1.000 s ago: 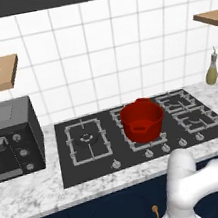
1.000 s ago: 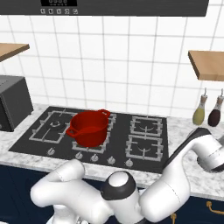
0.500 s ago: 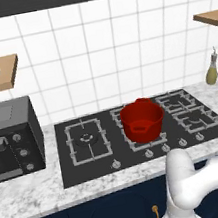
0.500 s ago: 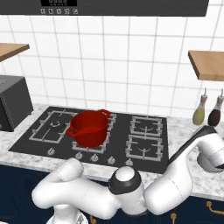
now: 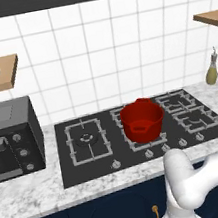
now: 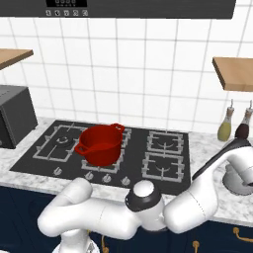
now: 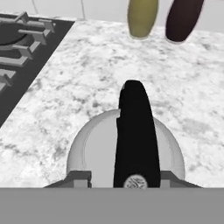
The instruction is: Pick the kettle from the counter and place it on a stove burner. Then turn the burner on.
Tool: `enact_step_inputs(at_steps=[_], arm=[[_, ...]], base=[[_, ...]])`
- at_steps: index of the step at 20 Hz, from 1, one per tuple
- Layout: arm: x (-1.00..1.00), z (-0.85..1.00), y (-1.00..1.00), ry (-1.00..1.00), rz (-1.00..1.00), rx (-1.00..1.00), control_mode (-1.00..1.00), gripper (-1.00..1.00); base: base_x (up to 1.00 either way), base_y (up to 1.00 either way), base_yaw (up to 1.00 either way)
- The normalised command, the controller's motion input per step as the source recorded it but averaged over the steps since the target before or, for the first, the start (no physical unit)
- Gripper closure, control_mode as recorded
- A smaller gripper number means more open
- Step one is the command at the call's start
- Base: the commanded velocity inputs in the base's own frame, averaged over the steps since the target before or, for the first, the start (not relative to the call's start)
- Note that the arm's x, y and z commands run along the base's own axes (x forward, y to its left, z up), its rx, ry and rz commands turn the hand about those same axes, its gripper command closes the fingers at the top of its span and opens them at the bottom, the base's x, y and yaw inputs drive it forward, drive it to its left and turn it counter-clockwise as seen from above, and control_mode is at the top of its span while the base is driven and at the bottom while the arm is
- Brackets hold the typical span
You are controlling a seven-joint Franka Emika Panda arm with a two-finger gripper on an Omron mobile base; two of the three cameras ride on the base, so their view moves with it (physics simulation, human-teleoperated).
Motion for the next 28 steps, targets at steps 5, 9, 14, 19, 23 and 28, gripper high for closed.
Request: enact_step_inputs(at_steps=[5,9,14,19,23,28], arm=[[-0.5,0.0,0.65,-0.07,0.24,-0.01,-1.0,1.0],[-0.26,0.11,0.69,-0.3,0.2,0.0,-1.0,1.0],[-0.01,0.52,0.59,-0.29,0.07,0.0,-1.0,1.0],[-0.04,0.27,0.84,-0.08,0.0,-0.08,-1.0,1.0],[-0.12,0.01,0.96,-0.12,0.0,-0.11,-1.0,1.0],[-0.24,0.03,0.95,-0.16,0.0,-0.11,-1.0,1.0]], base=[[0.0,0.0,0.0],[0.0,0.0,0.0],[0.0,0.0,0.0],[0.0,0.0,0.0],[0.0,0.0,0.0],[0.0,0.0,0.0]])
